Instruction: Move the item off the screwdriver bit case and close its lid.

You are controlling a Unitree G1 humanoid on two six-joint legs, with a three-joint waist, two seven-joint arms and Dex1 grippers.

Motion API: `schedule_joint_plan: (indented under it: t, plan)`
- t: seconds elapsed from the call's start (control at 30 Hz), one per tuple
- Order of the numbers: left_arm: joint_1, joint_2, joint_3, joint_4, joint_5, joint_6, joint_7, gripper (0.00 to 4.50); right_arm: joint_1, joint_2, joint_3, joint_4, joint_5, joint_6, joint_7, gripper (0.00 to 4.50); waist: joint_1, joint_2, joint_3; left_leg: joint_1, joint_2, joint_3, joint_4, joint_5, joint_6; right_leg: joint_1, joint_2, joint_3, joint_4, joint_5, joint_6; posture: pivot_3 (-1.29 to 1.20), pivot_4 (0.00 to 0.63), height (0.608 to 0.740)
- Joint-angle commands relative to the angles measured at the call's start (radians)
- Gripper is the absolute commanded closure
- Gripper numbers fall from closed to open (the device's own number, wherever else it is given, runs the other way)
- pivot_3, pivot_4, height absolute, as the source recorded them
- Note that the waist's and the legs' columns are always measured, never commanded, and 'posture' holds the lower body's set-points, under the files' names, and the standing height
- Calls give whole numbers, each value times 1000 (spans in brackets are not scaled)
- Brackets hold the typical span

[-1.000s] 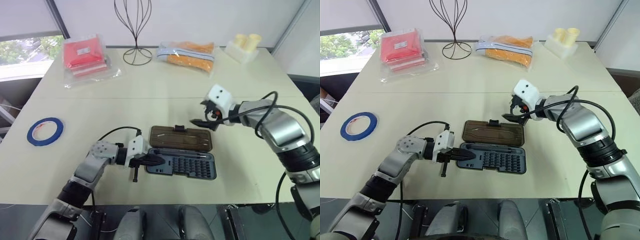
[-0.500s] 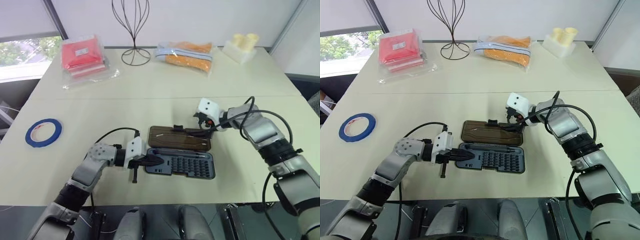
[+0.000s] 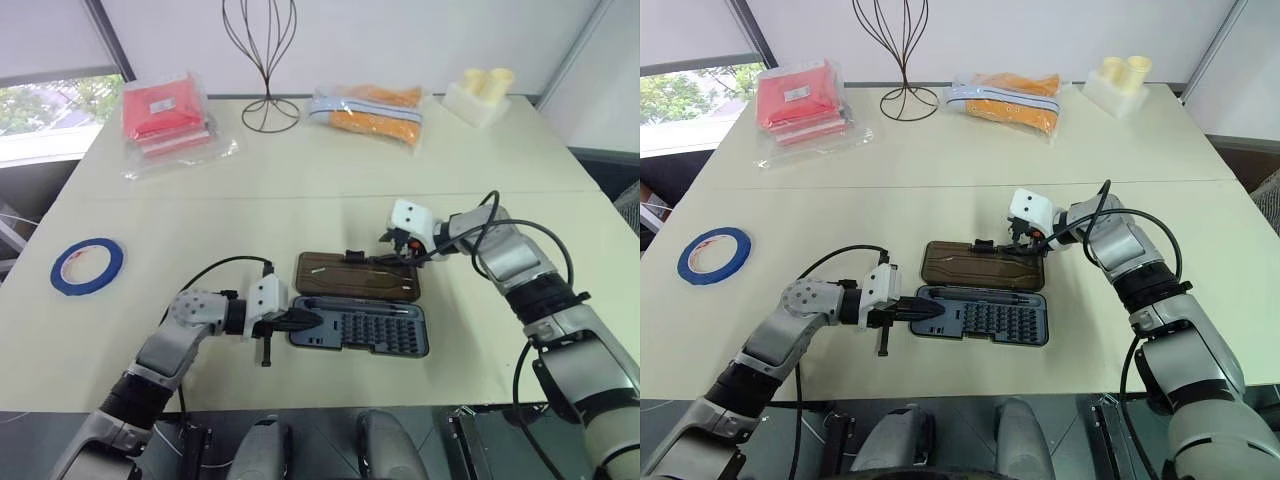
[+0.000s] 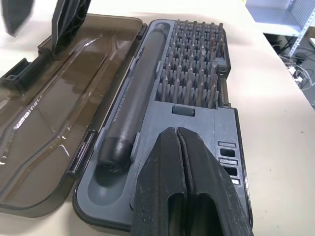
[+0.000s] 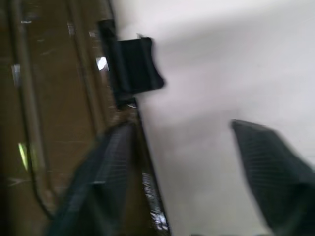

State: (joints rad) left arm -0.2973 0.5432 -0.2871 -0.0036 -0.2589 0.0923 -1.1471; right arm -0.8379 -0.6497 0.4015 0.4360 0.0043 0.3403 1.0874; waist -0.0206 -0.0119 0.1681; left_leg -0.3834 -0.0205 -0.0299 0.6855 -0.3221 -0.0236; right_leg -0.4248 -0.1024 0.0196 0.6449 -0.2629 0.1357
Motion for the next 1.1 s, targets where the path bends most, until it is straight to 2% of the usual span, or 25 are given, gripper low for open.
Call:
schedule_joint_plan:
  t: [0.03, 0.07, 0.1, 0.17, 0.43, 0.63, 0.77, 0.93, 1.1]
  plan:
    - [21, 17, 8, 24, 32, 16, 19, 4500, 3, 1, -9, 9, -37, -10, 2, 3708, 0, 0, 0, 1, 0, 0, 0, 0, 1, 1, 0, 0, 1, 0, 0, 0, 150, 740]
    - [23, 18, 8, 23, 32, 15, 20, 4500, 5, 1, -9, 9, -40, -12, 6, 4250, 0, 0, 0, 3, 0, 0, 0, 0, 1, 2, 0, 0, 1, 0, 0, 0, 150, 740]
    - [25, 18, 9, 23, 33, 14, 21, 4500, 6, 2, -9, 10, -43, -13, 10, 4482, -1, 0, 0, 6, 0, 0, 0, 0, 1, 5, 0, 0, 1, 0, 0, 0, 150, 740]
    - [27, 19, 11, 24, 33, 13, 24, 4500, 9, 5, -9, 10, -50, -15, 22, 4482, 0, 0, 0, 13, 1, 0, -1, -1, 1, 12, 0, 0, 0, 0, 0, 0, 150, 740]
    - [32, 20, 48, 11, 9, 48, 51, 4500, 30, 5, 3, -40, -96, -82, 24, 4482, 0, 0, 0, 13, 1, -1, -1, -1, 1, 13, 0, 0, -1, 0, -1, 0, 150, 740]
    - [54, 18, 132, -51, -66, 142, 95, 4500, 70, -49, -28, -165, -208, -231, -99, 4482, -2, 0, 0, 12, 1, -1, -1, -1, 1, 11, 0, 0, 0, 0, -1, 0, 150, 740]
    - [52, 27, 229, -130, -179, 285, 137, 4500, 160, -88, -91, -350, -239, -273, -188, 4482, 6, 0, 1, 9, 0, -1, -1, -1, 1, 9, 0, 0, 0, 0, 0, 0, 150, 740]
    - [-37, 10, 385, -142, -356, 465, 218, 4500, 260, -92, -155, -558, -282, -175, -261, 4482, 7, -1, 1, 8, 0, -2, -1, -1, 1, 8, 0, 0, 0, 0, 0, 0, 150, 740]
    - [-140, 7, 432, -22, -361, 486, 251, 4500, 313, -70, -165, -672, -306, -110, -290, 4482, 4, -1, 1, 8, 0, -1, -1, -1, 1, 8, 0, 0, 0, 0, 0, 0, 150, 740]
